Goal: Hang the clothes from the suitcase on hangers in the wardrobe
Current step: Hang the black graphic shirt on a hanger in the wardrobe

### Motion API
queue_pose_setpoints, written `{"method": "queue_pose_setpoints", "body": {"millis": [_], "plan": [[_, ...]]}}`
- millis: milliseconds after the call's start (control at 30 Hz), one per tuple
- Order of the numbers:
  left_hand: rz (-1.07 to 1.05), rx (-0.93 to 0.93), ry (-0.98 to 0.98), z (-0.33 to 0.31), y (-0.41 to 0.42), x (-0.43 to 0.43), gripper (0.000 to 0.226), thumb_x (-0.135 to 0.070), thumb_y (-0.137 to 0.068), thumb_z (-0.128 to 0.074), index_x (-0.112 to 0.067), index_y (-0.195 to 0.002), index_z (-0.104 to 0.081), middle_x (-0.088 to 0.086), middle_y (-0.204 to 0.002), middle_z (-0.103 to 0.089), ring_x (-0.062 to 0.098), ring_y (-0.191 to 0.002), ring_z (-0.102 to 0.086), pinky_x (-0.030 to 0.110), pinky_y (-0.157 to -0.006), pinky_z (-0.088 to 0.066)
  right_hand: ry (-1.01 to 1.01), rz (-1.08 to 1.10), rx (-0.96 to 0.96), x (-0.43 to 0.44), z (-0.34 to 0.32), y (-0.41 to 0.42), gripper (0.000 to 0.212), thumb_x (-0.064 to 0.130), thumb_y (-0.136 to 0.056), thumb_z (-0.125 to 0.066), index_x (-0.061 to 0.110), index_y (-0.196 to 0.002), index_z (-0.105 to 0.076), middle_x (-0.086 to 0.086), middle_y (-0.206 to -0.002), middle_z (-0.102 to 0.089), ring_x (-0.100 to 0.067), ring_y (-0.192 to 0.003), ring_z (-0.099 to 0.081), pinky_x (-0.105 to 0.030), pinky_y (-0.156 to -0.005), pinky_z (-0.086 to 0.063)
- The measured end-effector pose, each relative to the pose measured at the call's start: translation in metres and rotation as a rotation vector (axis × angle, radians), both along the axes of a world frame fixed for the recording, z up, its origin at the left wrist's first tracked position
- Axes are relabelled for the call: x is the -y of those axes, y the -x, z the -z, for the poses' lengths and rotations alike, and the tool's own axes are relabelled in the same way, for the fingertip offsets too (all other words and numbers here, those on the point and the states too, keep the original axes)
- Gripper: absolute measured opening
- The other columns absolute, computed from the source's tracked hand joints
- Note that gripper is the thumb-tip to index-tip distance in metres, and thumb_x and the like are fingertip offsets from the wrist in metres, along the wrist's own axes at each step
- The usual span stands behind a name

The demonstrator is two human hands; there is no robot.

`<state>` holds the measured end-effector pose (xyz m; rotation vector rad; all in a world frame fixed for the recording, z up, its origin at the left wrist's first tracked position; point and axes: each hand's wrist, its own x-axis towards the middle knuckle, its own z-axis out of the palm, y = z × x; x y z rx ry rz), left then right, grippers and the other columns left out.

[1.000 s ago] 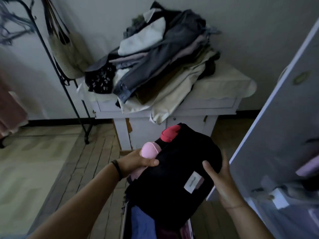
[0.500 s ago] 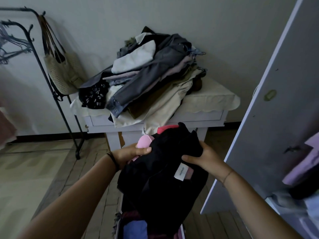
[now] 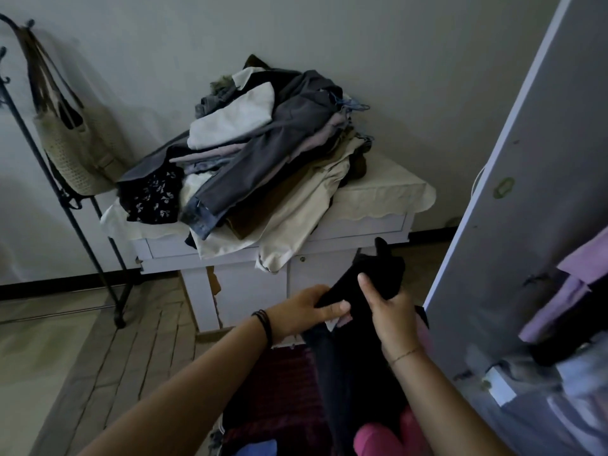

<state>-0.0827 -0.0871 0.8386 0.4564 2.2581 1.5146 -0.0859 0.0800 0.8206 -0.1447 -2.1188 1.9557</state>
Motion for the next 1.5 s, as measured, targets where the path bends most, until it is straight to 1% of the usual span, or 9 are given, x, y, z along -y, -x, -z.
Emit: {"method": "queue_pose_setpoints", "body": {"millis": [167,333,433,633,833,967,1200,1433,1500], "plan": [[-0.045,0.035,-0.016,0.016,0.015,-0.01,0.027,-0.035,-0.085,-0.068,-0.012,-0.099,-0.066,-0.001,-0.086,-0.068,0.01,-0.076,-0.064,0.025,-0.073,-0.051,0.023,0.172,0.005,-0.025,0.004,0.002,0.037,0.044,-0.08,-0.068,0.013,-0.1,-0.069,0.001,-0.093,-0.07,-0.012,-0.088,-0.065,-0.029,-0.08,-0.052],[-0.021,0.041,-0.293,-0.013,0.031,-0.036,0.028,-0.024,-0.085,-0.067,-0.003,-0.104,-0.068,0.024,-0.102,-0.069,0.031,-0.088,-0.064,0.043,-0.087,-0.05,-0.093,0.247,-0.027,-0.053,0.004,-0.008,0.026,0.036,-0.086,-0.063,0.013,-0.076,-0.062,-0.001,-0.072,-0.065,-0.004,-0.064,-0.06,-0.007,-0.051,-0.043],[0.057,0.044,-0.334,-0.026,0.04,-0.051,0.041,-0.027,-0.08,-0.069,0.003,-0.108,-0.065,0.028,-0.103,-0.066,0.033,-0.09,-0.061,0.046,-0.089,-0.048,-0.178,0.311,-0.125,-0.072,0.004,-0.014,0.016,0.036,-0.083,-0.067,0.02,-0.082,-0.066,-0.004,-0.083,-0.07,-0.01,-0.079,-0.067,-0.014,-0.065,-0.049],[0.287,-0.02,-0.361,-0.061,0.056,-0.073,0.024,-0.014,-0.087,-0.065,0.008,-0.096,-0.065,0.027,-0.092,-0.066,0.031,-0.085,-0.063,0.039,-0.086,-0.05,-0.095,0.122,-0.093,-0.101,-0.013,-0.027,0.066,0.053,-0.069,-0.07,0.017,-0.119,-0.046,-0.003,-0.114,-0.061,-0.012,-0.107,-0.059,-0.024,-0.09,-0.045],[0.392,-0.007,-0.322,-0.066,0.054,-0.113,0.01,-0.01,-0.087,-0.063,-0.003,-0.089,-0.069,0.007,-0.08,-0.071,0.014,-0.073,-0.066,0.022,-0.07,-0.053,-0.148,-0.142,-0.034,-0.111,-0.03,-0.035,0.047,0.043,-0.084,-0.063,0.021,-0.124,-0.054,0.001,-0.119,-0.066,-0.008,-0.113,-0.06,-0.026,-0.097,-0.046],[0.436,0.013,-0.324,-0.068,0.056,-0.138,0.01,-0.008,-0.088,-0.062,-0.001,-0.091,-0.069,0.008,-0.081,-0.071,0.013,-0.073,-0.067,0.02,-0.07,-0.053,-0.158,-0.073,0.051,-0.132,-0.034,-0.046,0.047,0.059,-0.078,-0.061,0.02,-0.103,-0.068,0.007,-0.098,-0.072,-0.007,-0.096,-0.066,-0.025,-0.085,-0.049],[0.442,0.011,-0.087,-0.049,0.069,-0.171,0.033,-0.03,-0.08,-0.072,-0.002,-0.098,-0.071,0.015,-0.094,-0.072,0.02,-0.082,-0.065,0.029,-0.081,-0.054,0.043,0.197,-0.057,-0.183,-0.046,-0.075,0.015,0.024,-0.087,-0.06,0.016,-0.085,-0.073,0.001,-0.081,-0.074,-0.011,-0.075,-0.068,-0.02,-0.068,-0.053],[0.472,-0.08,0.03,-0.031,0.07,-0.223,0.029,-0.026,-0.09,-0.061,-0.001,-0.075,-0.06,-0.008,-0.066,-0.06,0.003,-0.064,-0.056,0.013,-0.064,-0.045,0.262,0.291,-0.079,-0.261,-0.06,-0.099,0.058,0.049,-0.057,-0.08,0.007,-0.097,-0.073,-0.015,-0.104,-0.071,-0.027,-0.096,-0.068,-0.032,-0.085,-0.055],[0.449,-0.123,0.038,-0.027,0.067,-0.248,0.035,-0.024,-0.093,-0.058,-0.014,-0.061,-0.049,-0.017,-0.05,-0.049,-0.004,-0.049,-0.046,0.013,-0.057,-0.037,0.361,0.294,-0.118,-0.287,-0.06,-0.101,0.042,0.044,-0.063,-0.078,0.016,-0.095,-0.076,-0.011,-0.107,-0.071,-0.024,-0.1,-0.067,-0.033,-0.087,-0.054]]}}
